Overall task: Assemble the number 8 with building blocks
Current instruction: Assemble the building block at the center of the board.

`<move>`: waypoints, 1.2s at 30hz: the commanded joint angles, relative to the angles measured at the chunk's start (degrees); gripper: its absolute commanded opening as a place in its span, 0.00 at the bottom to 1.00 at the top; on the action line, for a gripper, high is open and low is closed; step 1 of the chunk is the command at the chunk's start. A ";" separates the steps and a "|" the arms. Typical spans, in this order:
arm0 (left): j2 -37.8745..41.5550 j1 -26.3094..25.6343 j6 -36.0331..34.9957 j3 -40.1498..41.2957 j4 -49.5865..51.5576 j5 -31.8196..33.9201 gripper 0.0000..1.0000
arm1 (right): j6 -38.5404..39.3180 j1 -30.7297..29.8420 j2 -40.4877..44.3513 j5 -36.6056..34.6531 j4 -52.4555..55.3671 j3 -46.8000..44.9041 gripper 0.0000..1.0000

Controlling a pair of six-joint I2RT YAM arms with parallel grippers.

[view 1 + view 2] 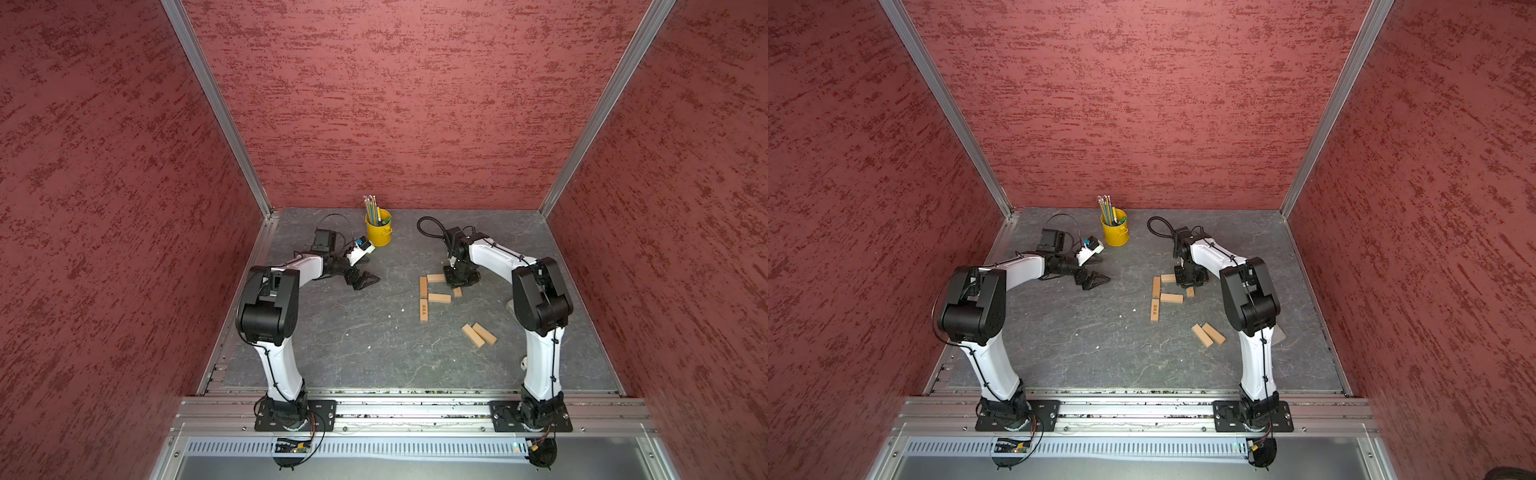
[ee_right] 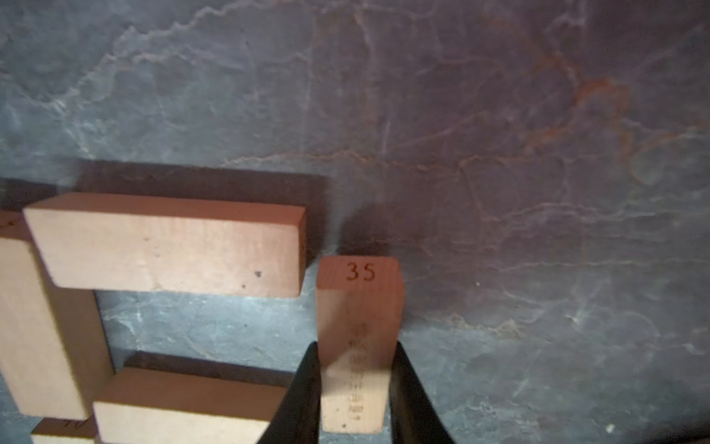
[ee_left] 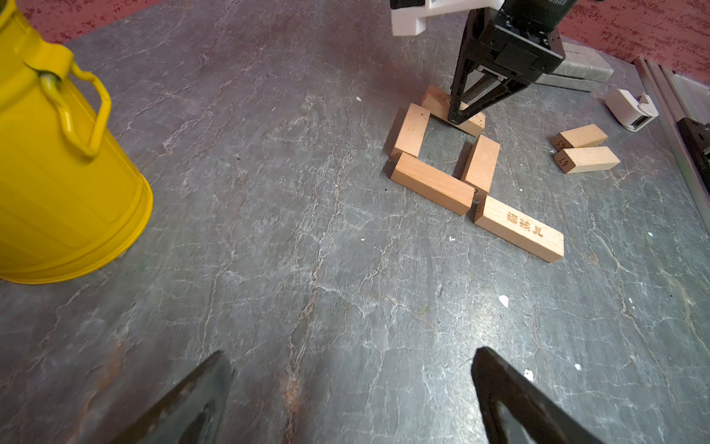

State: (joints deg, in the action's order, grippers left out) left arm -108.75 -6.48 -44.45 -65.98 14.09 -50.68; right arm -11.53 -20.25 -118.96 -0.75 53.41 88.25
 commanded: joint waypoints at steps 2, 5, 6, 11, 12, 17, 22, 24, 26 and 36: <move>1.61 -0.07 -0.38 0.36 -0.28 -0.99 0.99 | -1.04 0.39 -1.36 2.85 -0.92 -0.39 0.00; 1.66 -0.02 -0.46 0.43 -0.35 -1.00 0.99 | -2.47 0.39 -1.45 3.54 -1.21 -1.35 0.00; 1.62 -0.03 -0.38 0.44 -0.30 -1.00 0.99 | -2.85 0.39 -1.48 3.53 -1.30 -1.53 0.00; 1.57 0.05 -0.34 0.37 -0.31 -1.09 0.99 | -3.68 0.43 -1.85 3.90 -1.68 -1.99 0.00; 1.55 0.06 -0.28 0.35 -0.34 -1.09 0.99 | -3.68 0.41 -1.81 3.96 -1.86 -2.11 0.00; 1.52 0.06 -0.27 0.32 -0.30 -1.09 0.99 | -3.90 0.46 -1.63 3.92 -1.90 -2.03 0.00; 1.54 0.06 -0.29 0.36 -0.39 -1.03 1.00 | -4.07 0.43 -1.53 4.27 -2.34 -2.89 0.00; 1.52 0.06 -0.26 0.37 -0.42 -1.02 0.99 | -4.19 0.41 -1.69 4.50 -2.34 -2.74 0.00; 1.53 0.06 -0.18 0.38 -0.43 -1.00 0.99 | -4.33 0.42 -1.72 4.83 -2.50 -2.64 0.00; 1.65 0.08 -0.18 0.40 -0.47 -1.09 0.99 | -5.67 0.39 -1.56 7.48 -3.74 -2.98 0.00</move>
State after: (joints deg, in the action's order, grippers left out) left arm -108.75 -6.48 -44.45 -65.98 14.06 -50.70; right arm -15.66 -19.66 -119.07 2.37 52.03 87.24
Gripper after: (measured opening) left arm 0.994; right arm 0.267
